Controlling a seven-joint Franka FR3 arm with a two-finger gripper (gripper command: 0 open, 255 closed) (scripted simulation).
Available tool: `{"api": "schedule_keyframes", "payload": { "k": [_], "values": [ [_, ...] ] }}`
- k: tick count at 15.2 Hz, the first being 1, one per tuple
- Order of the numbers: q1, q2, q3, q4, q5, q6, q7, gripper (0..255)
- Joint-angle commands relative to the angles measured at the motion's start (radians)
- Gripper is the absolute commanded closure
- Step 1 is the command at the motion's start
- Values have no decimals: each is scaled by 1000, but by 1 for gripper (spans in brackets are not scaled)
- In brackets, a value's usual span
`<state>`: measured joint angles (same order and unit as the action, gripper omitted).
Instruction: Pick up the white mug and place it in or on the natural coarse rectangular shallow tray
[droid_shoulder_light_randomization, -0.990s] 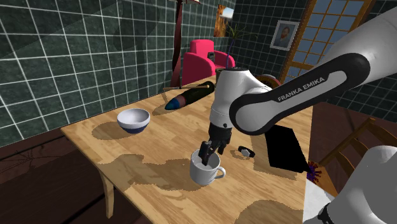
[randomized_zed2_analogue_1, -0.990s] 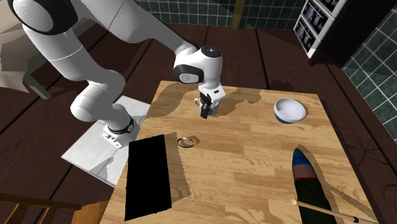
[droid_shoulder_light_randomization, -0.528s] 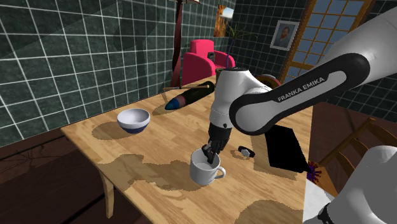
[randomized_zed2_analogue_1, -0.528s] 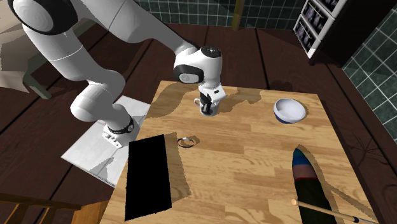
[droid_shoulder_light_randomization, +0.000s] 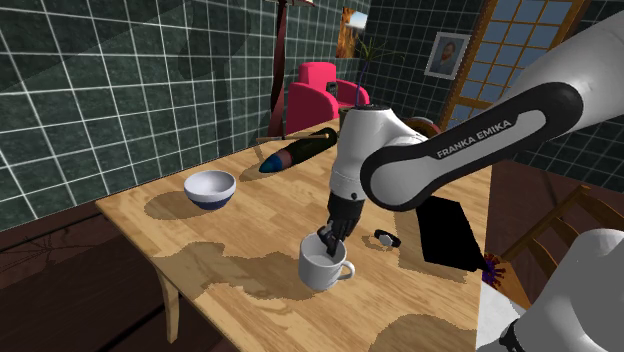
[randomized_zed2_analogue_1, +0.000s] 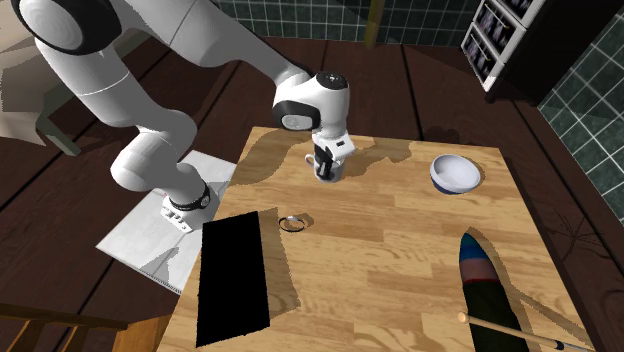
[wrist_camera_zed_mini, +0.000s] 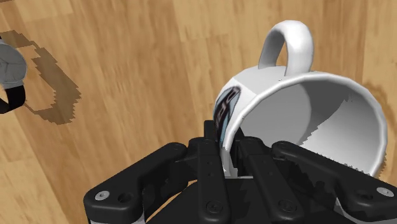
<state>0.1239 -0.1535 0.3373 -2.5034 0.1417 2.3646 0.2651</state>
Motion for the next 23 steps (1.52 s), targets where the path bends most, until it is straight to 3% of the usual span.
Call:
{"api": "schedule_keyframes", "payload": {
  "k": [1, 23],
  "values": [
    [1, -16, -1, 7, 4, -23, -2, 255],
    [-3, -193, -49, 144, 21, -336, -35, 255]
  ]
}}
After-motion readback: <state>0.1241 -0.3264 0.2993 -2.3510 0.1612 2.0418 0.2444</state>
